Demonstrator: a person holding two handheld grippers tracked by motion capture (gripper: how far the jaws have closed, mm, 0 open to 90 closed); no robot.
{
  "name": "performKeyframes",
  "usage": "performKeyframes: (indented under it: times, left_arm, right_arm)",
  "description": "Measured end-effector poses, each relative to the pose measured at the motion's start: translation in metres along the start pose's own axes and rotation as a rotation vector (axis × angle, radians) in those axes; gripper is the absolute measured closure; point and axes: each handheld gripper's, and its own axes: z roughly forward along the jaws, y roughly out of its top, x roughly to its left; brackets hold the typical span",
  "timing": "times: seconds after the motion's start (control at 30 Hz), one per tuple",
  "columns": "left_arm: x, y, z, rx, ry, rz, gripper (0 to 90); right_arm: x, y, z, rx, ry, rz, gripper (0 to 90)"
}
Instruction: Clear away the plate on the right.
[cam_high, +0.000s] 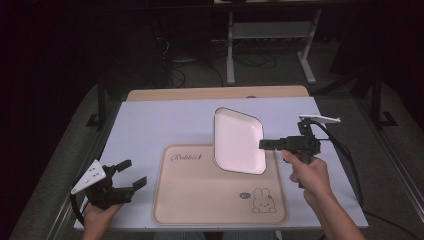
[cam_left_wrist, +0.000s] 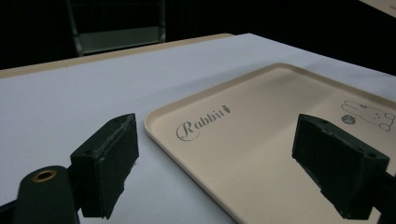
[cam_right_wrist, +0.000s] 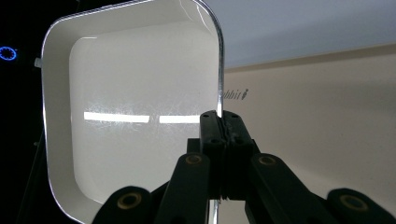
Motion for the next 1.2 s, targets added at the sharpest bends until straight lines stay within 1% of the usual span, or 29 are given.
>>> performKeyframes:
  times: [0.07, 0.2, 0.33, 0.37, 0.53, 0.57, 0.63, 0.8, 0.87, 0.97, 1.2]
  left_arm:
    - [0.0, 0.0, 0.0, 0.0, 0.0, 0.0, 14.4]
    - [0.0, 0.0, 0.0, 0.002, -0.002, -0.001, 14.3]
    - [0.0, 0.0, 0.0, 0.001, -0.002, -0.001, 14.3]
    - [0.0, 0.0, 0.0, 0.0, -0.002, -0.001, 14.4]
    - [0.001, 0.0, 0.0, -0.002, -0.001, -0.003, 14.4]
    - [0.001, 0.0, 0.0, -0.001, -0.001, -0.003, 14.3]
    - [0.001, 0.0, 0.0, -0.002, -0.002, -0.002, 14.3]
    - [0.001, 0.0, 0.0, -0.004, -0.001, -0.004, 14.3]
    - [0.001, 0.0, 0.0, -0.004, -0.002, -0.005, 14.3]
    - [0.001, 0.0, 0.0, -0.006, -0.002, -0.005, 14.3]
    - [0.0, 0.0, 0.0, -0.009, -0.004, -0.004, 14.3]
  right_arm:
    - [-0.001, -0.001, 0.006, 0.002, -0.005, -0.002, 88.1]
    - [-0.002, -0.003, 0.011, 0.001, -0.01, 0.002, 88.2]
    - [-0.005, -0.004, 0.018, 0.012, -0.029, 0.005, 88.1]
    - [-0.007, -0.005, 0.022, 0.012, -0.037, 0.01, 88.1]
    - [-0.011, -0.008, 0.029, 0.013, -0.043, 0.026, 88.1]
    - [-0.013, -0.01, 0.032, 0.008, -0.057, 0.026, 88.0]
    - [-0.013, -0.01, 0.034, 0.008, -0.061, 0.029, 88.0]
    - [-0.017, -0.013, 0.044, 0.011, -0.075, 0.039, 88.1]
    - [-0.019, -0.015, 0.049, 0.014, -0.09, 0.042, 88.0]
    - [-0.022, -0.019, 0.055, 0.012, -0.098, 0.055, 87.7]
    - [-0.03, -0.027, 0.062, 0.012, -0.114, 0.073, 87.6]
